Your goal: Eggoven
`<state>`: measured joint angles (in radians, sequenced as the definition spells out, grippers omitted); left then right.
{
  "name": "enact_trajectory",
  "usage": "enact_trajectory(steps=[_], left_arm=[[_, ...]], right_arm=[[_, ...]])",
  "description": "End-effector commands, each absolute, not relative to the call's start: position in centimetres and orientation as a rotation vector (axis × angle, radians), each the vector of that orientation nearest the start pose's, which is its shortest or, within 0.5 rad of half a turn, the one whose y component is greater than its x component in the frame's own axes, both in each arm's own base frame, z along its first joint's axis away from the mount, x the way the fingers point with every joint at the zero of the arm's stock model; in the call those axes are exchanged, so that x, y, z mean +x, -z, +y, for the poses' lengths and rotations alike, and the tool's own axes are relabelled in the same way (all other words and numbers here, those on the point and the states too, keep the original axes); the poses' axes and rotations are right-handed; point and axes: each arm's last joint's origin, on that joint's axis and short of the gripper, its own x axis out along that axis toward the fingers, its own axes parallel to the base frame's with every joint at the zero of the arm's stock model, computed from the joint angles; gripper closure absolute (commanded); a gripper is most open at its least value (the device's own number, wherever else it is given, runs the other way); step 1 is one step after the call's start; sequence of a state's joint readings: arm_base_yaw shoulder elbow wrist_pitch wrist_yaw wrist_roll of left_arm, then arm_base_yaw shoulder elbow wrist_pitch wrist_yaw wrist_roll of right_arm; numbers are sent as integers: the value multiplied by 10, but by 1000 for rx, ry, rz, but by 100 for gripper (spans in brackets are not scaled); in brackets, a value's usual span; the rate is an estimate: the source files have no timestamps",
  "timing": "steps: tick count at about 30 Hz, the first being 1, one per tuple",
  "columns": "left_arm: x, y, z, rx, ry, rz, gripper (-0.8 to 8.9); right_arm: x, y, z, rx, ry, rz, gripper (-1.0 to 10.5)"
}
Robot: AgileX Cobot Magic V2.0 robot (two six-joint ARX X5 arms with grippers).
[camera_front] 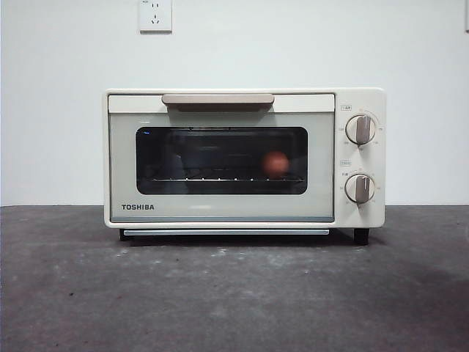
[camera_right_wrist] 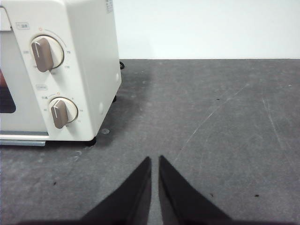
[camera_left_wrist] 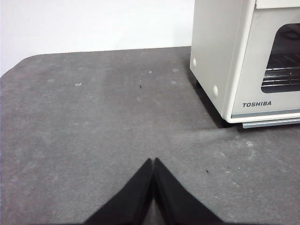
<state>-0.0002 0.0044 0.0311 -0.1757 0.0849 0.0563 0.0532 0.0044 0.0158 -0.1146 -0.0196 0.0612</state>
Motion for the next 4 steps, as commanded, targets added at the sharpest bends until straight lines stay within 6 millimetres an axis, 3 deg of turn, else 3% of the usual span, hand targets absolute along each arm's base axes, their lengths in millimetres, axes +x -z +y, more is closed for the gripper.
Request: enact_trajectory(steps=[1,4], left_arm=[[96,-147,-3,39,93,177,806],[96,-147,-3,39,93,177,806]], right_arm=[[97,-157,6,75,-71,97,942],[97,-157,6,75,-71,97,942]])
